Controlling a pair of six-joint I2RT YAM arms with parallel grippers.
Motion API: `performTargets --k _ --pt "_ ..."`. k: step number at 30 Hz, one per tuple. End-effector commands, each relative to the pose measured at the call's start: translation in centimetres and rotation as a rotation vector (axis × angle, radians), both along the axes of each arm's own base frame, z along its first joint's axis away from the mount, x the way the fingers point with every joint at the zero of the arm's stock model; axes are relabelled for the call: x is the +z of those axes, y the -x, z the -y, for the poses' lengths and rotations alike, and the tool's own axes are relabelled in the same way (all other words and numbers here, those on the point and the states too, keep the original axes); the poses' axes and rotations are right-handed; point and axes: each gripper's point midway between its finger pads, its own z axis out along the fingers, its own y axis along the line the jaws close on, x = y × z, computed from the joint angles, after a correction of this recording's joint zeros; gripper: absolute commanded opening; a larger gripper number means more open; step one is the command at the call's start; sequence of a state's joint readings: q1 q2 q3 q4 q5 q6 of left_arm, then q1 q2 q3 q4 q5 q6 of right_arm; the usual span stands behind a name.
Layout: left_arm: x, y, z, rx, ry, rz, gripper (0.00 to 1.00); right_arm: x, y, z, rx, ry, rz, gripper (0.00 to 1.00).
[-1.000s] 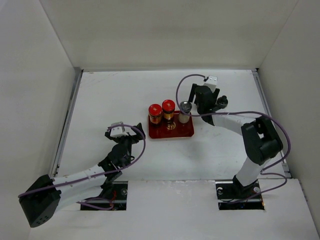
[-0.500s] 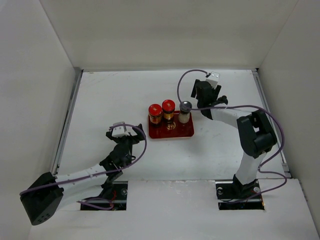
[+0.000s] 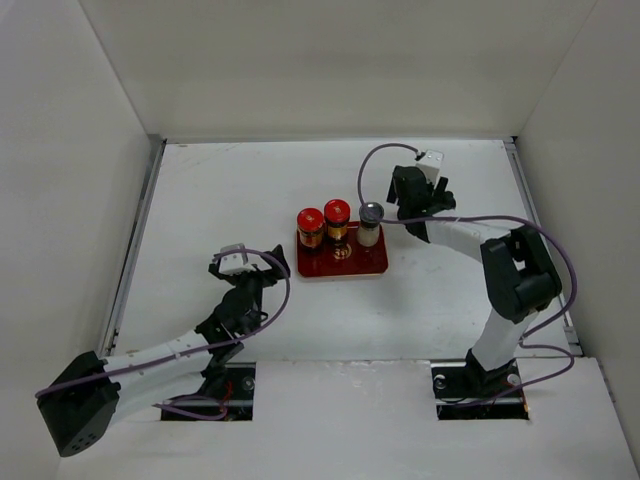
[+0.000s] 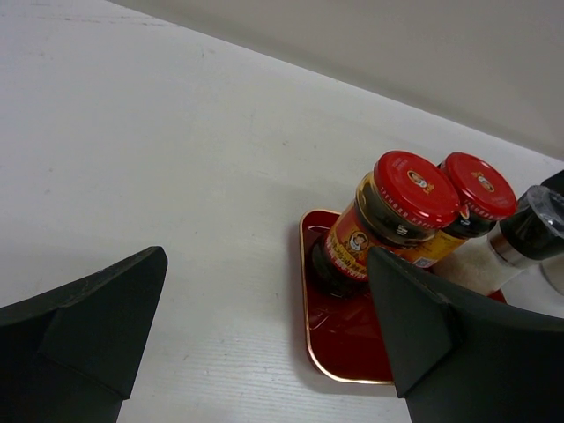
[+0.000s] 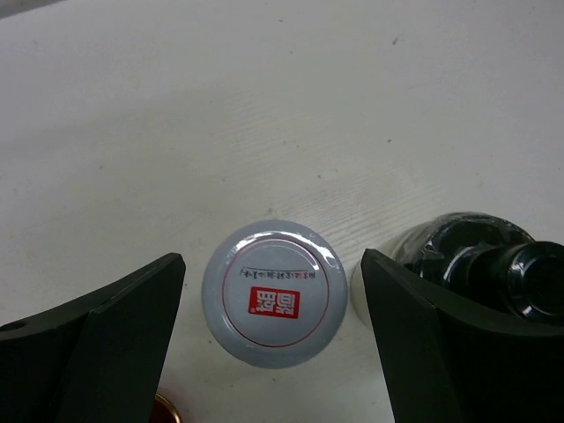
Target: Organize the condiment bottles
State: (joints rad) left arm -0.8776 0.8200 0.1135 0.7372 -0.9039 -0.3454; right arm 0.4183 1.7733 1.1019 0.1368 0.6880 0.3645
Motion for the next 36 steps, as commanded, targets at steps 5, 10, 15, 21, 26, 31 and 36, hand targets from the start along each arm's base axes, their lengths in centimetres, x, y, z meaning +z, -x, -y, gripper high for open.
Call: performTargets --k 5,10,15,21,26,31,36 --pt "2.5 0.0 0.2 -0.010 0.078 0.063 1.00 0.8 1.2 0.8 -0.006 0.030 -0.010 0.88" --pt "2.4 0.0 0.3 -0.013 0.074 0.060 1.00 -0.8 0.5 -0.8 0.062 -0.019 -0.043 0.83" --pt "2.2 -0.1 0.4 -0.012 0.067 0.054 1.00 -0.8 -0.5 -1.3 0.077 -0.034 -0.043 0.69" --pt "2.2 0.0 0.5 -0.015 0.066 0.053 1.00 2.5 0.2 -0.6 0.067 -0.076 0.094 0.52" --pt "2.1 0.0 0.4 -0.013 0.068 0.052 1.00 10.5 3.4 0.9 0.051 -0.081 0.274 0.50" --pt "2.5 0.0 0.1 0.012 0.080 0.057 1.00 16.7 8.0 -0.1 0.110 -0.096 0.390 0.50" --pt "6.1 1.2 0.4 -0.002 0.172 0.112 1.00 18.7 12.3 -4.4 0.261 -0.113 0.413 0.49"
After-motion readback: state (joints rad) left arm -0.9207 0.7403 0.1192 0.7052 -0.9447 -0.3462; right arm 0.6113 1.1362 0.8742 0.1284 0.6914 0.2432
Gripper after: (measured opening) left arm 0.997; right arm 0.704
